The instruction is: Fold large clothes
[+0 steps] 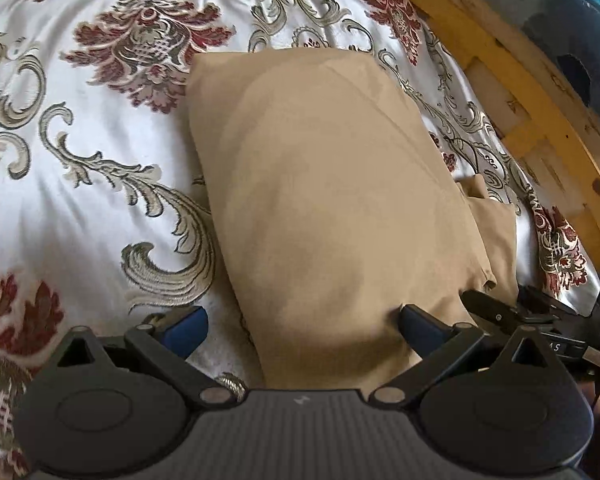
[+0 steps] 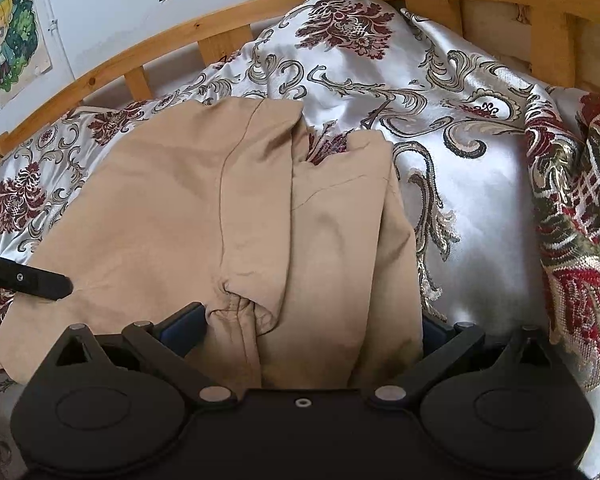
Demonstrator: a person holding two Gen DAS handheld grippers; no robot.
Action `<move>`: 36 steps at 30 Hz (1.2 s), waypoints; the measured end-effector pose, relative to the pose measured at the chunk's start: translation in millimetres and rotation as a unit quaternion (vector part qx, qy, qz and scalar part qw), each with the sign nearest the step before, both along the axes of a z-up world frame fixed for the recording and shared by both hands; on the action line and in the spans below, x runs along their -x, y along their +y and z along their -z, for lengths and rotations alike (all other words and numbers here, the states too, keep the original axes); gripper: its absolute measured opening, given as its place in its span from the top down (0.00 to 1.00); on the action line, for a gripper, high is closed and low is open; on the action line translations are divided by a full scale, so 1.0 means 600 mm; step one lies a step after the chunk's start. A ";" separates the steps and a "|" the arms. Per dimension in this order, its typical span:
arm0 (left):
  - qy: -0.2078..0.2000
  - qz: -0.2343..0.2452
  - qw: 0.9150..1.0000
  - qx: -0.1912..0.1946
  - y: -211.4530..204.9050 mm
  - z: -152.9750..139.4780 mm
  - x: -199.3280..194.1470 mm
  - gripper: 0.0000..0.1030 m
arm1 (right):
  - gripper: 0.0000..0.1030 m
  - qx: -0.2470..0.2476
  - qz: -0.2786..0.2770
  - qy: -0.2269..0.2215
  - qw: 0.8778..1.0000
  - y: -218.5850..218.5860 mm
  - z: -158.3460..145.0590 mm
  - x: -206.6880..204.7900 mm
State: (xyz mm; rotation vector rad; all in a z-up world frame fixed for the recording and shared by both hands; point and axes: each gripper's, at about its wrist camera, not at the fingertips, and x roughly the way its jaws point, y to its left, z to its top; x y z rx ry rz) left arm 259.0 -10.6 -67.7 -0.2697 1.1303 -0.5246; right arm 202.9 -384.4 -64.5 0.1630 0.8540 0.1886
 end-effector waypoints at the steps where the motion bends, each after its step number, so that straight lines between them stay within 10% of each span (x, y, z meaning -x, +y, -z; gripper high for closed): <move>1: 0.002 0.001 1.000 0.005 0.000 0.003 -0.002 0.00 | 0.01 0.000 0.000 0.000 1.000 0.000 0.000 0.000; 14: 0.035 0.039 0.998 0.046 -0.001 0.028 -0.045 0.00 | 0.01 -0.003 -0.009 -0.008 1.000 0.002 0.006 -0.008; 24: 0.043 0.035 0.998 0.038 -0.011 0.027 -0.052 0.00 | 0.29 -0.032 -0.026 0.001 0.999 -0.002 0.004 -0.013; 36: 0.045 0.037 0.998 0.033 -0.037 0.014 -0.050 0.08 | 0.36 -0.059 -0.029 0.006 0.998 -0.007 0.002 -0.012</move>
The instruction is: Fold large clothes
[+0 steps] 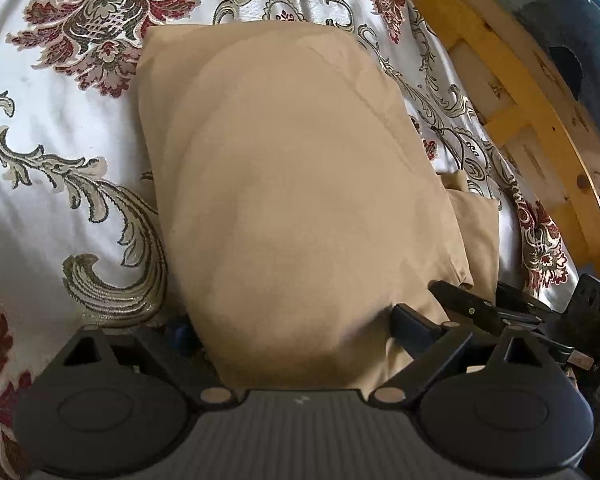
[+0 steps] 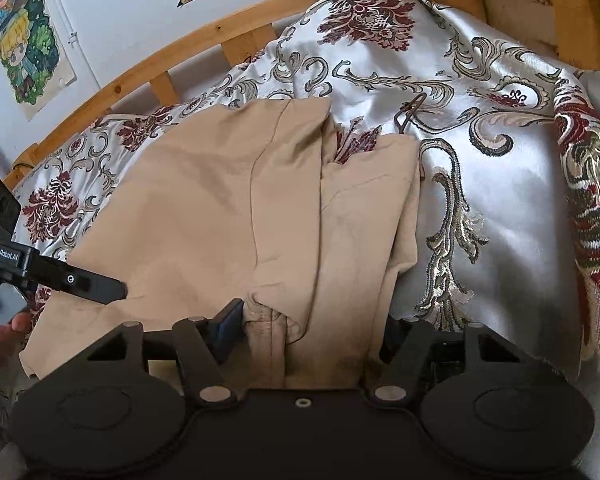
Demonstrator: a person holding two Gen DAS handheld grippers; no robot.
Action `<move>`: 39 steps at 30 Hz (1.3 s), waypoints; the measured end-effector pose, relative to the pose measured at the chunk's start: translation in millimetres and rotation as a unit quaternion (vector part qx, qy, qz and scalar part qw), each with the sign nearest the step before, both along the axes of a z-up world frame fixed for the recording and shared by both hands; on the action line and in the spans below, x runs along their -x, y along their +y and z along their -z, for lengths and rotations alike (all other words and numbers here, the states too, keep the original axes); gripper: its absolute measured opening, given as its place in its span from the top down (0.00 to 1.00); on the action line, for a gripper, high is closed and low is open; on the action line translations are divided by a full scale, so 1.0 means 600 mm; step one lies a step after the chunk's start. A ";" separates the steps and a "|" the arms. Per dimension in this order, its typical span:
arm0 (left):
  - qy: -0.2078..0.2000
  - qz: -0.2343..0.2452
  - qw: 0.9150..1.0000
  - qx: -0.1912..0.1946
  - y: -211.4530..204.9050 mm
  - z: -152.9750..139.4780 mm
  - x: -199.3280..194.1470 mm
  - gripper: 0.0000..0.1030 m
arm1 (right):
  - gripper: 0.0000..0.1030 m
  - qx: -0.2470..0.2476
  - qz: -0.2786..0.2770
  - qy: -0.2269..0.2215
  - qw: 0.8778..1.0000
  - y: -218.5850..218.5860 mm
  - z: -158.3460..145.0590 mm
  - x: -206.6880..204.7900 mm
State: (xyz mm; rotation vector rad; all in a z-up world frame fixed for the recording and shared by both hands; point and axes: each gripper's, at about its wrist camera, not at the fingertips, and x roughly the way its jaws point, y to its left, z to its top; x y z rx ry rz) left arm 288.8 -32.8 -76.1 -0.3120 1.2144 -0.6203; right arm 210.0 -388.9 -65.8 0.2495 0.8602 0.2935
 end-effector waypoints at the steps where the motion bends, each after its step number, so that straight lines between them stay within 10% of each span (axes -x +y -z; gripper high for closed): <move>1: 0.002 -0.003 1.000 0.000 0.000 0.000 0.000 0.08 | 0.36 -0.001 0.001 0.000 1.000 -0.001 0.000 0.000; 10: 0.008 -0.003 1.000 0.005 0.003 0.011 -0.003 0.02 | 0.36 -0.006 0.007 -0.001 1.000 -0.003 0.002 0.001; 39: -0.095 -0.016 0.995 -0.036 0.004 -0.106 0.059 0.47 | 0.79 0.034 -0.012 -0.054 0.998 0.051 -0.047 0.040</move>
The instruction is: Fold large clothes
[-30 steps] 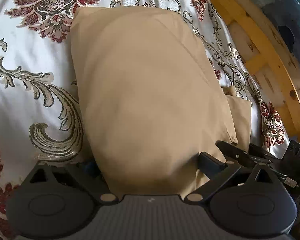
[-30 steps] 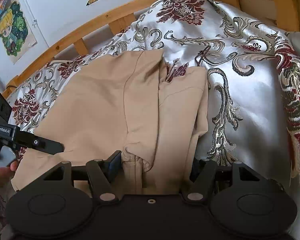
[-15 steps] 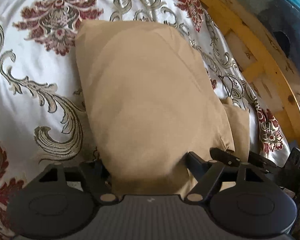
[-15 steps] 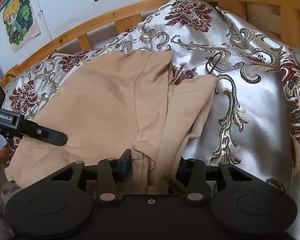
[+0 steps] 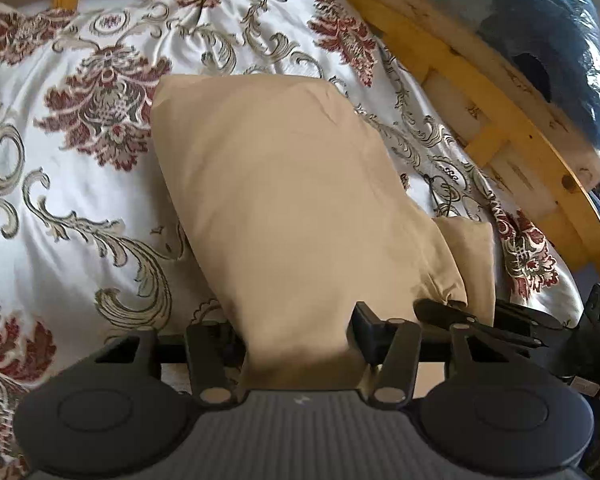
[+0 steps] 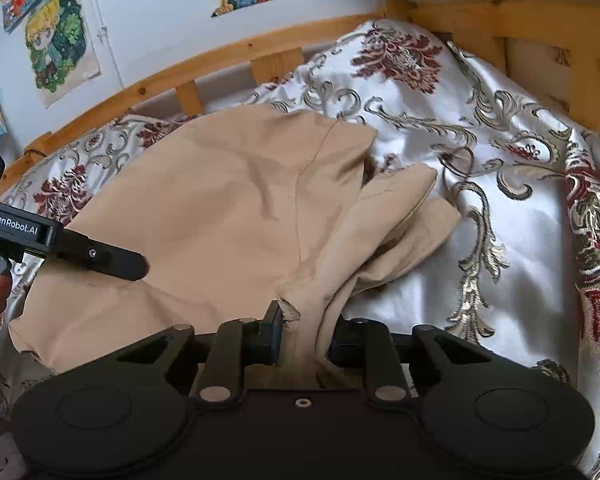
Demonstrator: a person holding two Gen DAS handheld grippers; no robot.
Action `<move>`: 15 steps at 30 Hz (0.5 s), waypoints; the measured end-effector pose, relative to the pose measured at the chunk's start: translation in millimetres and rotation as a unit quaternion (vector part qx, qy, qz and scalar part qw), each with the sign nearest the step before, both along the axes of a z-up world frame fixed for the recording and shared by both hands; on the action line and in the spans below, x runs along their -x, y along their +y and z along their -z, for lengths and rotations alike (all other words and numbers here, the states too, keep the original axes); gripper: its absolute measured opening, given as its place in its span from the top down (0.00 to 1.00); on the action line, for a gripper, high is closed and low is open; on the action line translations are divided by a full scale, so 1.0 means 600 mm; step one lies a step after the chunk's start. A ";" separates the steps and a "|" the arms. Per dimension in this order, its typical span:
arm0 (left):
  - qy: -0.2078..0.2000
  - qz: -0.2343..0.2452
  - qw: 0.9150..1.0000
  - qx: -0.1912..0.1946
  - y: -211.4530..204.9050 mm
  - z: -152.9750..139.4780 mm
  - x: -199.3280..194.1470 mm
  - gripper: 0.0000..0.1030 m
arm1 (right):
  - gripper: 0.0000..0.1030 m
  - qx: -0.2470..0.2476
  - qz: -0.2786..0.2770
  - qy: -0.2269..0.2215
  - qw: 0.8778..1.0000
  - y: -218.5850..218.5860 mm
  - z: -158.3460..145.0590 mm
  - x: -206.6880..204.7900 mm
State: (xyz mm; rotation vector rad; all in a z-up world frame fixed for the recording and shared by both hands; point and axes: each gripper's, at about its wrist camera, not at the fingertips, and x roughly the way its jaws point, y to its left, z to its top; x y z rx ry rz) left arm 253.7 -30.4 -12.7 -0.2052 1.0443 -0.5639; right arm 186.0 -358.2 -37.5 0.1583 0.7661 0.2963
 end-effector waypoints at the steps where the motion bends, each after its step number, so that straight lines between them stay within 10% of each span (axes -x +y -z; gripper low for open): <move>1: -0.005 0.000 1.000 -0.001 0.003 -0.006 0.002 0.48 | 0.79 -0.003 0.000 -0.004 1.000 0.003 -0.003 0.002; 15: -0.073 -0.061 0.995 -0.019 0.148 -0.059 0.027 0.51 | 0.81 0.028 -0.083 -0.116 0.989 0.205 -0.052 -0.031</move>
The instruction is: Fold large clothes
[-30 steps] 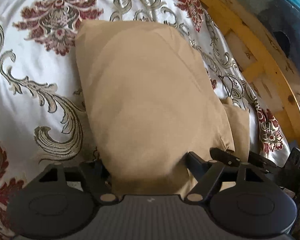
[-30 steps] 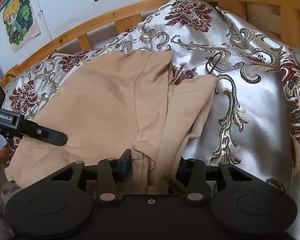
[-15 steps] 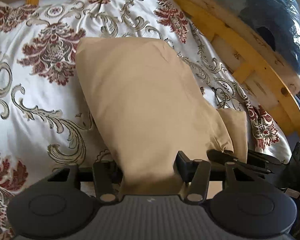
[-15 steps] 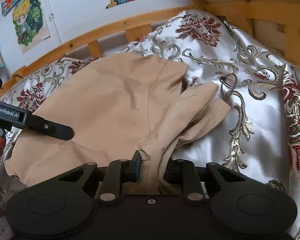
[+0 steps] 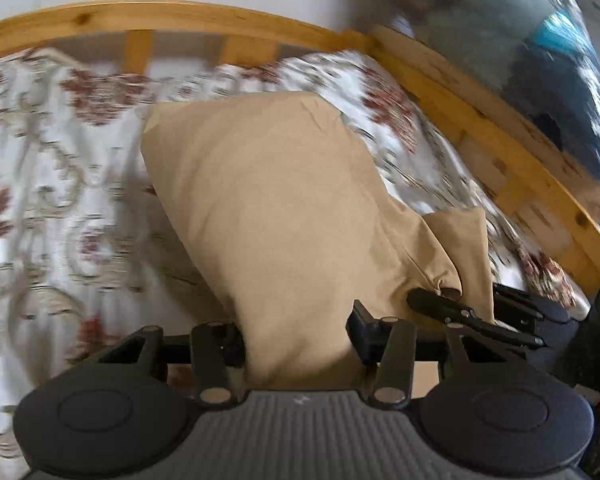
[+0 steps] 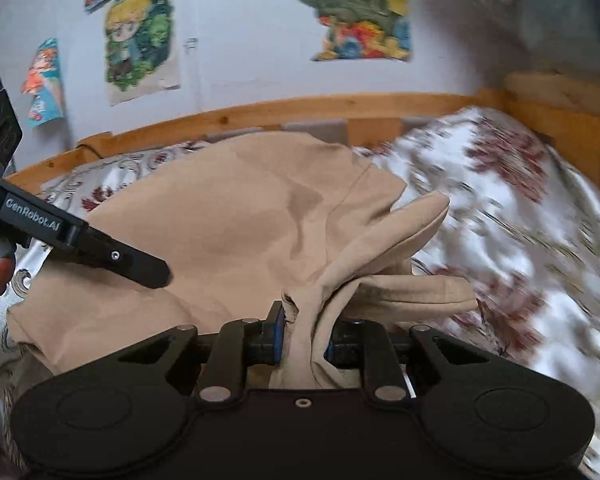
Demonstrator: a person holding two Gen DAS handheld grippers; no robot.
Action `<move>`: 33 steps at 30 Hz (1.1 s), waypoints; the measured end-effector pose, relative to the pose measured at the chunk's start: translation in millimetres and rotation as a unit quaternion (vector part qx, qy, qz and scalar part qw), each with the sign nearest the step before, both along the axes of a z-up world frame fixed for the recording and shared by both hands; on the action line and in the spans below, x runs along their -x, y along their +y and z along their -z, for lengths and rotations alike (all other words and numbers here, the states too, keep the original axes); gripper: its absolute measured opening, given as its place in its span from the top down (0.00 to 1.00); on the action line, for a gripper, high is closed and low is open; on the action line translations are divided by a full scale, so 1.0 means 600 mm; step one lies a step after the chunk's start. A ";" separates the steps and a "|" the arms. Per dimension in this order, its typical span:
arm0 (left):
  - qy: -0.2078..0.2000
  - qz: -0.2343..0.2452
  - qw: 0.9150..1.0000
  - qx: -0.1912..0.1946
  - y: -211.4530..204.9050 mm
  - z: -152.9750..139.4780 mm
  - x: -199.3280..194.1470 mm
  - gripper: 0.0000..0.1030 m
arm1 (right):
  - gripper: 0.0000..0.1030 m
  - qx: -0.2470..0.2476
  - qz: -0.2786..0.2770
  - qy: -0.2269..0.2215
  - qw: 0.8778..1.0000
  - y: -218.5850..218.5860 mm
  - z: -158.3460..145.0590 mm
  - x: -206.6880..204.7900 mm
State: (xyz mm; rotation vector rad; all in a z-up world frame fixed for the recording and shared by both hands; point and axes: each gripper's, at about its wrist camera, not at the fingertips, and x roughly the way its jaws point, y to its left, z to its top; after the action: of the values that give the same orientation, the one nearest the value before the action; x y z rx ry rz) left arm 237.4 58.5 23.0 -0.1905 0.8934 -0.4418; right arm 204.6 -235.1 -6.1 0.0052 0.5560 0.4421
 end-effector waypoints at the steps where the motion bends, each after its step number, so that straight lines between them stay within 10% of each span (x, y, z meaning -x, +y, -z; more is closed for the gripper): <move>1: -0.002 -0.006 1.000 0.000 0.017 0.002 -0.002 0.51 | 0.81 0.002 -0.008 -0.003 1.000 0.019 -0.001 -0.005; 10: 0.035 -0.061 0.997 -0.005 0.091 0.101 -0.012 0.39 | 0.72 0.026 -0.028 0.051 0.998 0.093 0.077 -0.041; 19: 0.042 -0.104 0.994 -0.015 0.087 0.100 -0.002 0.27 | 0.52 0.010 -0.014 0.060 0.998 0.057 0.082 -0.023; 33: -0.053 -0.164 0.980 -0.102 0.071 -0.034 0.131 0.01 | 0.23 -0.006 -0.003 0.021 1.000 0.030 0.001 0.051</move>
State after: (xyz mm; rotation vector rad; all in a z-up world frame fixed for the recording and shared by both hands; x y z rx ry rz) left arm 158.6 100.9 43.6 -0.1219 0.7795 -0.0527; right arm 173.9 -216.8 -6.4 0.0231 0.5941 0.4523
